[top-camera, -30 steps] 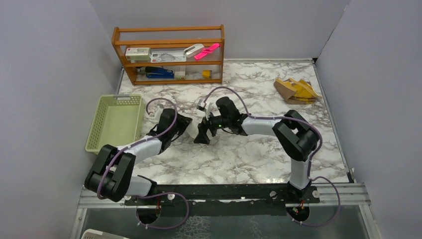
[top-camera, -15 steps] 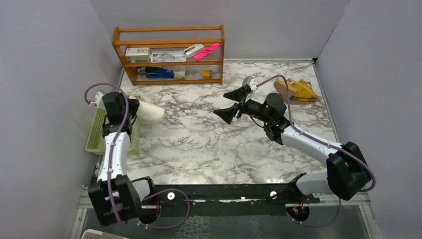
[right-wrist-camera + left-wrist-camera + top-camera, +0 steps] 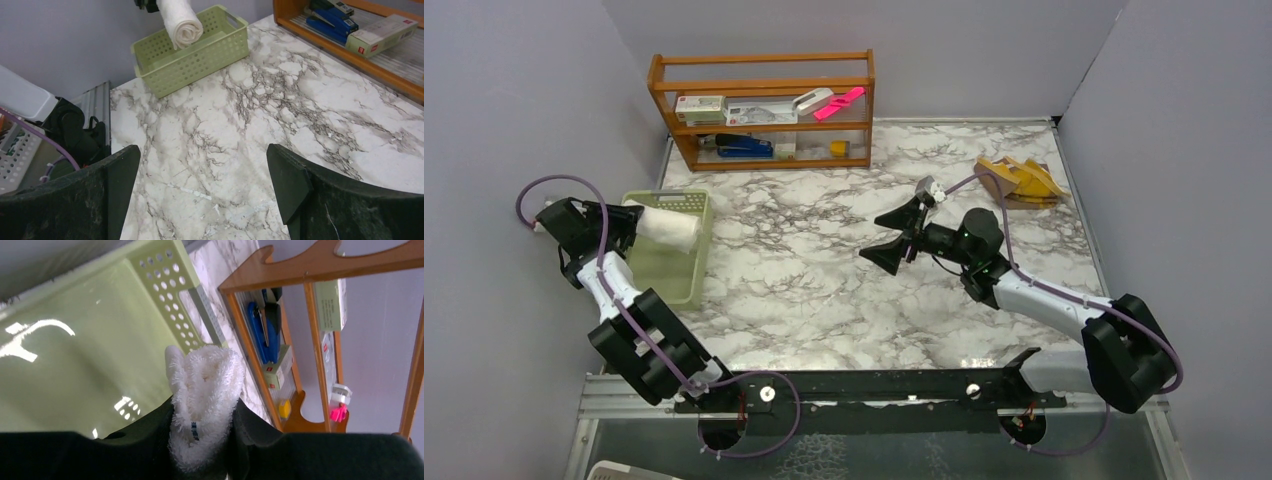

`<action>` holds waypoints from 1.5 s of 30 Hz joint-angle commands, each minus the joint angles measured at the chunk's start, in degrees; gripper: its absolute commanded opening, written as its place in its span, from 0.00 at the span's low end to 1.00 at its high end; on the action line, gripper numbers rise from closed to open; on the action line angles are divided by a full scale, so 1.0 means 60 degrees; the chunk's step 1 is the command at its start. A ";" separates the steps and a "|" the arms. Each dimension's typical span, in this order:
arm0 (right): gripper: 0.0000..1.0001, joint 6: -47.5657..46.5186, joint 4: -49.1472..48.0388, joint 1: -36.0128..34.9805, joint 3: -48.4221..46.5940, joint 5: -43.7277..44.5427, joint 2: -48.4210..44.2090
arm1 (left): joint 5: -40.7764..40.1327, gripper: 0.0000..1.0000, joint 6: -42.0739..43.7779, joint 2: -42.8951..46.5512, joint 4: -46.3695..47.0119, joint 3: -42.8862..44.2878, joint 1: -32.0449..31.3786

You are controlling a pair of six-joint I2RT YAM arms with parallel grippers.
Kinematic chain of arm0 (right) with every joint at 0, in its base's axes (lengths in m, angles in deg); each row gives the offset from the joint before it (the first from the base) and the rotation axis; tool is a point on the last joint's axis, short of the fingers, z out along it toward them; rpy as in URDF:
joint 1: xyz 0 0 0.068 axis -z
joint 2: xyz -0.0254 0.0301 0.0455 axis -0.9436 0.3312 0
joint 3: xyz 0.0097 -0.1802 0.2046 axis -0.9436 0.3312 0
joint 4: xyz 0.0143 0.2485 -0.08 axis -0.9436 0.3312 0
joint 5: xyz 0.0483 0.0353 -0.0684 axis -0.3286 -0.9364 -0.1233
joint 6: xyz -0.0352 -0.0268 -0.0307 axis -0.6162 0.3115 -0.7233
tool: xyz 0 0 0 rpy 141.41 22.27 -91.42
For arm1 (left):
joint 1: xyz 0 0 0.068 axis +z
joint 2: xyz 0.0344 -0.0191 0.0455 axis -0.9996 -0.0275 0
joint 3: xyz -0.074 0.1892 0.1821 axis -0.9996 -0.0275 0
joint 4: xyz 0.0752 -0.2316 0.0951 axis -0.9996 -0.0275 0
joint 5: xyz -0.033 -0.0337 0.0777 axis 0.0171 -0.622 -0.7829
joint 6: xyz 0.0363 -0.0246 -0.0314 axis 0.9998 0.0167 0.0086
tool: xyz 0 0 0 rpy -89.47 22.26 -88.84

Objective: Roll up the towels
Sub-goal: Move the bin to the corner of the board.

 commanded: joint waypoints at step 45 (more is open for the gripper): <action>1.00 0.0723 -0.1376 -0.0052 0.0627 -0.1728 -0.0230 | -0.4811 0.00 -0.0304 -0.2076 0.4912 -0.0744 -0.2758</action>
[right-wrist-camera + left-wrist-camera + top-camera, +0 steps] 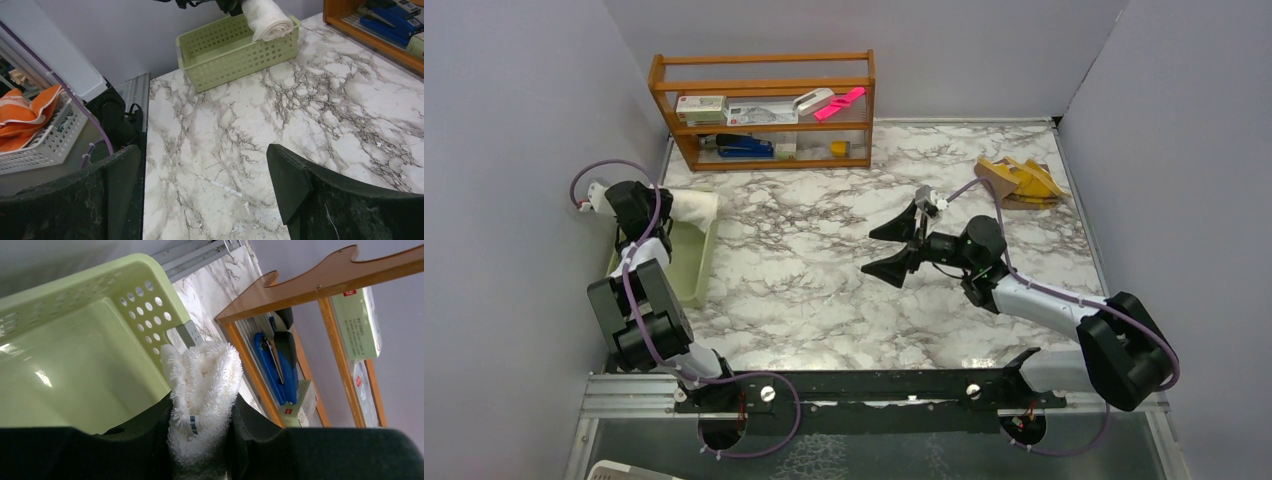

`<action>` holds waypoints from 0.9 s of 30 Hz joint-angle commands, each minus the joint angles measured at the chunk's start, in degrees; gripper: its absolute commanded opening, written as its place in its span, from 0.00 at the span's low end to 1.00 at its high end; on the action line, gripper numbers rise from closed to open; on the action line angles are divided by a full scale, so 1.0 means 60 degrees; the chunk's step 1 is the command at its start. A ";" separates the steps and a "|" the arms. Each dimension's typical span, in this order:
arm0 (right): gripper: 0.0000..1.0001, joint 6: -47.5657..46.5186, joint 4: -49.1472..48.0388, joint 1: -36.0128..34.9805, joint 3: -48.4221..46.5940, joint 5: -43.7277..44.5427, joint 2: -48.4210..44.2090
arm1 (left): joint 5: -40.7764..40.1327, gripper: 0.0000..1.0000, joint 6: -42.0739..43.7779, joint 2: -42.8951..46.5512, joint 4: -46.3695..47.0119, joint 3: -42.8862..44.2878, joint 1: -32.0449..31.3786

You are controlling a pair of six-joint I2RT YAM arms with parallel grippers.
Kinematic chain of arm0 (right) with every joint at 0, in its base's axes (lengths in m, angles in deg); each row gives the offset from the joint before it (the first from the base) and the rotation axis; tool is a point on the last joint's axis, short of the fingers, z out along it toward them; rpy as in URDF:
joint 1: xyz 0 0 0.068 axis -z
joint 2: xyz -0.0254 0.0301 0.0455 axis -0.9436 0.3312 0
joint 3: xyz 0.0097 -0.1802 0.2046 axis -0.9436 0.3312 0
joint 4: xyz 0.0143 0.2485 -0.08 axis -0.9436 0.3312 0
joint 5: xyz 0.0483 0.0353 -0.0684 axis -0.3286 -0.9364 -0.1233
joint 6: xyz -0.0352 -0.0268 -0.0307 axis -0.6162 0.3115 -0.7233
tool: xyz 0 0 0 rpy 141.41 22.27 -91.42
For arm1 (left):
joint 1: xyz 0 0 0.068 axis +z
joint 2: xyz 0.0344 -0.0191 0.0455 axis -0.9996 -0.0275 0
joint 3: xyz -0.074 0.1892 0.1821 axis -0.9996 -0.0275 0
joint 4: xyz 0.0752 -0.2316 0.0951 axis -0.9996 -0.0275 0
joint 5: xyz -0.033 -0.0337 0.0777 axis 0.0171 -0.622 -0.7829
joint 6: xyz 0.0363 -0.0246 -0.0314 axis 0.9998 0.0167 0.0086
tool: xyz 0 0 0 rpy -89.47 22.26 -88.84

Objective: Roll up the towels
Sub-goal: Move the bin to the corner of the board.

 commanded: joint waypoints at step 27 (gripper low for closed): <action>1.00 -0.0919 0.1216 -0.0039 -0.0153 0.0102 -0.0876 | -0.1818 0.00 -0.0261 -0.1332 0.1376 0.0714 -0.3337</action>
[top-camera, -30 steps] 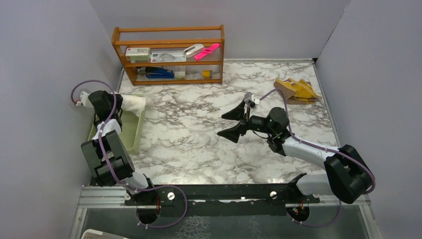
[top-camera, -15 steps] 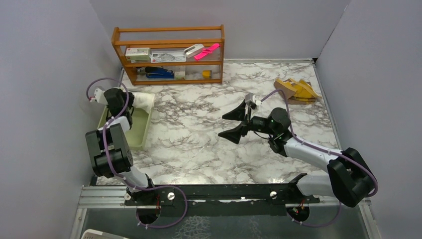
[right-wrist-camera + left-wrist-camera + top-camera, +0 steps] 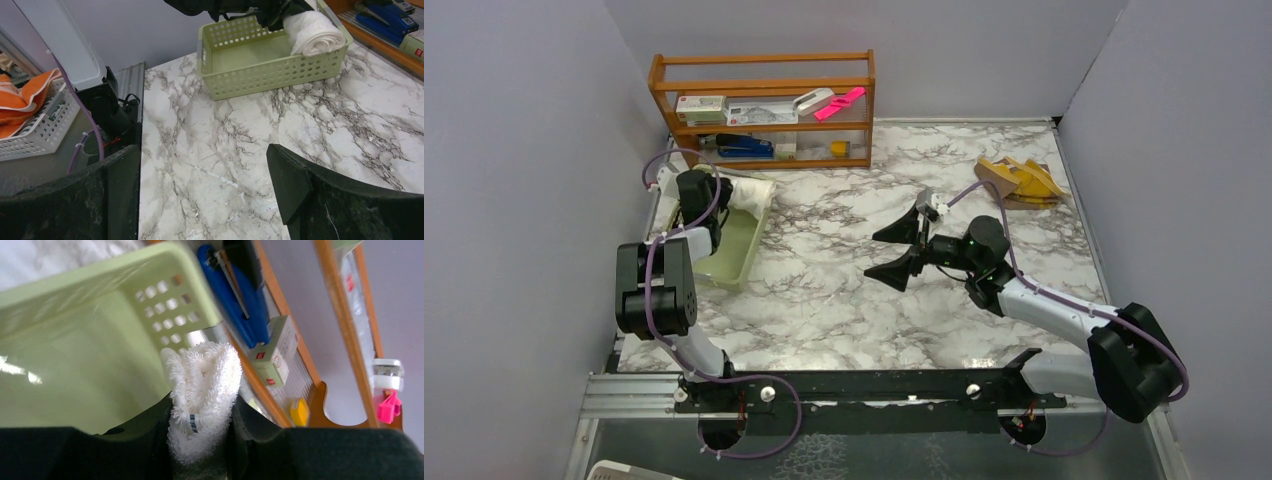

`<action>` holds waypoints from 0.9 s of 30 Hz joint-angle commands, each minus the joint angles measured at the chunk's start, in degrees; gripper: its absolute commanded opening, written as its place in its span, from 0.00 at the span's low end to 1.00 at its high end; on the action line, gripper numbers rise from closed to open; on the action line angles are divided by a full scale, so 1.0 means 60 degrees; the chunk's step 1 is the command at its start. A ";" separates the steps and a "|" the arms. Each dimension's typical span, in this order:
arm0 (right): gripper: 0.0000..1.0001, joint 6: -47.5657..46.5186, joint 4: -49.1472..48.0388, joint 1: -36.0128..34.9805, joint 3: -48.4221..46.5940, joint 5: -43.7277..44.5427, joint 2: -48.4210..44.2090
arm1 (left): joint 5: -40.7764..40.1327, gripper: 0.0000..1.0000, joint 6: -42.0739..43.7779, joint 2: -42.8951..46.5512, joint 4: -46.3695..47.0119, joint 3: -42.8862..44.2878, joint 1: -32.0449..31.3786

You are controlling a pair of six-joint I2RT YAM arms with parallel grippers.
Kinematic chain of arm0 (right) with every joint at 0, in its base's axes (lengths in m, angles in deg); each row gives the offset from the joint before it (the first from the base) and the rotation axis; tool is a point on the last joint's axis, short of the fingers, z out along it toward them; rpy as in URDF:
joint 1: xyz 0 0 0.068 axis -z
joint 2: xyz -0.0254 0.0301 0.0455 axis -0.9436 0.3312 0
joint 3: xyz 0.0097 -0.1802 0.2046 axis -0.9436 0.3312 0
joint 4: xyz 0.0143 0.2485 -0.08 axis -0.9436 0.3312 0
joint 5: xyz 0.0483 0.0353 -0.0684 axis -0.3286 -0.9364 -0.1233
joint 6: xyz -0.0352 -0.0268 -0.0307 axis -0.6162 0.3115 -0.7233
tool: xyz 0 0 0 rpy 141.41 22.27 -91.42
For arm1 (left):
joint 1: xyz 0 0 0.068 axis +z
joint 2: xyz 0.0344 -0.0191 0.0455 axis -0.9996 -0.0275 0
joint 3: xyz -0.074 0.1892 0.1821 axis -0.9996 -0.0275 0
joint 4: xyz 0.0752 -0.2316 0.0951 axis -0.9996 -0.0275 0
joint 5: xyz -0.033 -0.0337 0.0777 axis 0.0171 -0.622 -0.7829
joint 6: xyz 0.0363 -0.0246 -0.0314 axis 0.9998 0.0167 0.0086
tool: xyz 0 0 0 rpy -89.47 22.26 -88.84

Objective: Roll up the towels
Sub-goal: Move the bin to the corner of the board, then place the towel in the bin.

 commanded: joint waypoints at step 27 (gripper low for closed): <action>1.00 -0.0226 0.0265 -0.0042 -0.0289 0.0029 0.0002 | 0.1913 0.00 0.0716 -0.0778 -0.0451 0.1307 0.1164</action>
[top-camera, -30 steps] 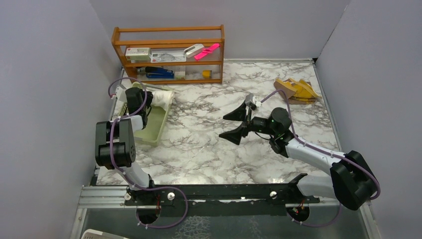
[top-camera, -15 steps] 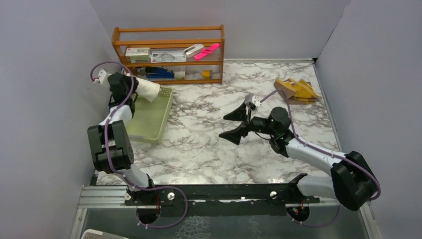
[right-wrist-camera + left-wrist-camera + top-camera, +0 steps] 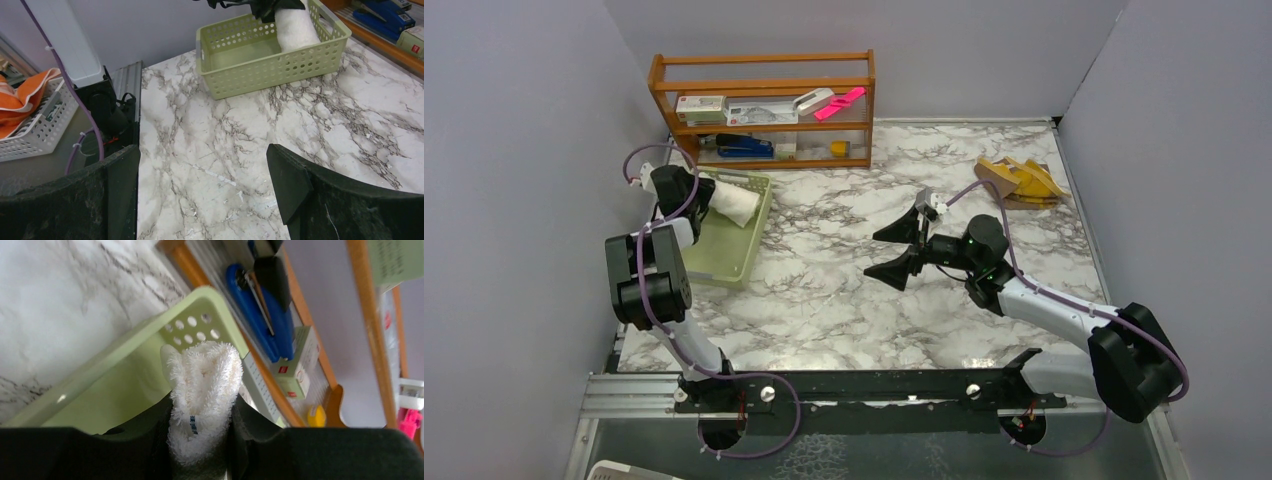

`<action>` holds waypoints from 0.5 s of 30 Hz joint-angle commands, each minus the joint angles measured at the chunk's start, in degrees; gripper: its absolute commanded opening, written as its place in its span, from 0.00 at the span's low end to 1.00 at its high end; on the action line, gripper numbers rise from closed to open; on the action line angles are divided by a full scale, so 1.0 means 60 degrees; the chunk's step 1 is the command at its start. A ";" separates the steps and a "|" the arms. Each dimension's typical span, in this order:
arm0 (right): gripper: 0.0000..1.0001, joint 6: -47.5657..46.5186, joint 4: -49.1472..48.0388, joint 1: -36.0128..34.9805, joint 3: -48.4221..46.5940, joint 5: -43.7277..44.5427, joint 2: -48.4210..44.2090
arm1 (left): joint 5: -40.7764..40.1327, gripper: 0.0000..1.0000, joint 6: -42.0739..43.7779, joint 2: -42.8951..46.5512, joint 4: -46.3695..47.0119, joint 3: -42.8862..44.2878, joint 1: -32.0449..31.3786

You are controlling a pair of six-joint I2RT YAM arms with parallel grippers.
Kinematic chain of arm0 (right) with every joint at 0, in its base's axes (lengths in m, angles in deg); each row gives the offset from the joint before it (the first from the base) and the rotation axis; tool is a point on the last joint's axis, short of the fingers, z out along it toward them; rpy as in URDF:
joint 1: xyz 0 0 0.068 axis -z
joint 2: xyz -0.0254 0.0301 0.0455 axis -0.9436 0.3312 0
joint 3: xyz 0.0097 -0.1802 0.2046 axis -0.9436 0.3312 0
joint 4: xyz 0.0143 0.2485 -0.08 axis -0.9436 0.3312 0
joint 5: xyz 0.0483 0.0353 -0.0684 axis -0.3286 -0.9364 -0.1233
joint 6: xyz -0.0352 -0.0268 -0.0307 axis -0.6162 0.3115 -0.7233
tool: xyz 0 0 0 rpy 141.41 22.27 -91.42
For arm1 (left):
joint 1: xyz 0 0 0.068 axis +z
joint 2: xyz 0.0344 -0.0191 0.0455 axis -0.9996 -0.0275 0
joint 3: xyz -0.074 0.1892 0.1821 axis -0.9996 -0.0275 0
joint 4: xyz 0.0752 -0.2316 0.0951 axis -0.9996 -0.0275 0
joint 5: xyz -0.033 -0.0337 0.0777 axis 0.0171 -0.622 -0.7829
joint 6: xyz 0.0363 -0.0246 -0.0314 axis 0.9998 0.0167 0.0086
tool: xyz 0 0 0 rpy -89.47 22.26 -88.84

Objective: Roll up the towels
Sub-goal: Place the towel in the bin.

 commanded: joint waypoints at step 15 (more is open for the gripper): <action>1.00 -0.0180 0.0045 -0.0027 -0.0283 0.0072 0.0181 | -0.0740 0.44 0.0142 -0.0475 0.0585 -0.0027 -0.0772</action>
